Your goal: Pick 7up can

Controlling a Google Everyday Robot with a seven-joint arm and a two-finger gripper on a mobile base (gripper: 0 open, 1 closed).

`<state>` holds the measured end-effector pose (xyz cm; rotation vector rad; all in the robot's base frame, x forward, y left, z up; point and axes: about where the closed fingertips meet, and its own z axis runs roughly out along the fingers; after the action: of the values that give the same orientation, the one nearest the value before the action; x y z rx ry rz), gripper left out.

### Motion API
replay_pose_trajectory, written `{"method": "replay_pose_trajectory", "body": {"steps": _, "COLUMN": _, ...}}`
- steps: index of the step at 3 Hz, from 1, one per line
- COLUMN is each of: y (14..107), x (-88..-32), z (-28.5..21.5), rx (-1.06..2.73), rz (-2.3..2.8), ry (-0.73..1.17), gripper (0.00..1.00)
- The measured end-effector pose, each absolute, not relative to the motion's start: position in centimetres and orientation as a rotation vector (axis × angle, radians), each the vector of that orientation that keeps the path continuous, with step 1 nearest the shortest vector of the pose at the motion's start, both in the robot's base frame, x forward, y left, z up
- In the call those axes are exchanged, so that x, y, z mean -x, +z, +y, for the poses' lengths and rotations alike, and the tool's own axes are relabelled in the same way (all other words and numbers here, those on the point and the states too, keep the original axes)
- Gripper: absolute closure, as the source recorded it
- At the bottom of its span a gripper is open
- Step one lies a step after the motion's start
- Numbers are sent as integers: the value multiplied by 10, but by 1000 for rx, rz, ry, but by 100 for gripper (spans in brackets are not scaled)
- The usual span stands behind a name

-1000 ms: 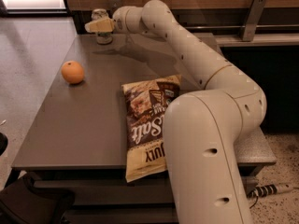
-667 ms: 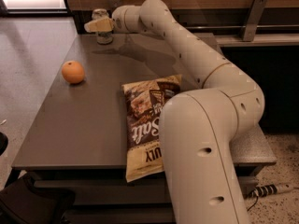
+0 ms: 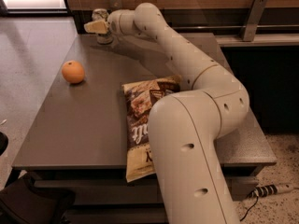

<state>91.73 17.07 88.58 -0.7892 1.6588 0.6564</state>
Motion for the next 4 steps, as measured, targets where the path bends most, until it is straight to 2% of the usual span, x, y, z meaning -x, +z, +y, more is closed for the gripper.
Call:
{"method": "replay_pose_trajectory", "body": {"steps": 1, "y": 883, "x": -917, "z": 175, "rx": 793, "rz": 1660, "ry": 661, "gripper": 58}}
{"method": "replay_pose_trajectory", "body": {"steps": 3, "y": 880, "x": -916, "z": 181, "rx": 798, "rz": 1662, "ry": 668, "gripper": 100}}
{"method": "replay_pose_trajectory", "body": {"steps": 4, "y": 880, "x": -916, "z": 181, "rx": 798, "rz": 1662, "ry": 668, "gripper": 100}}
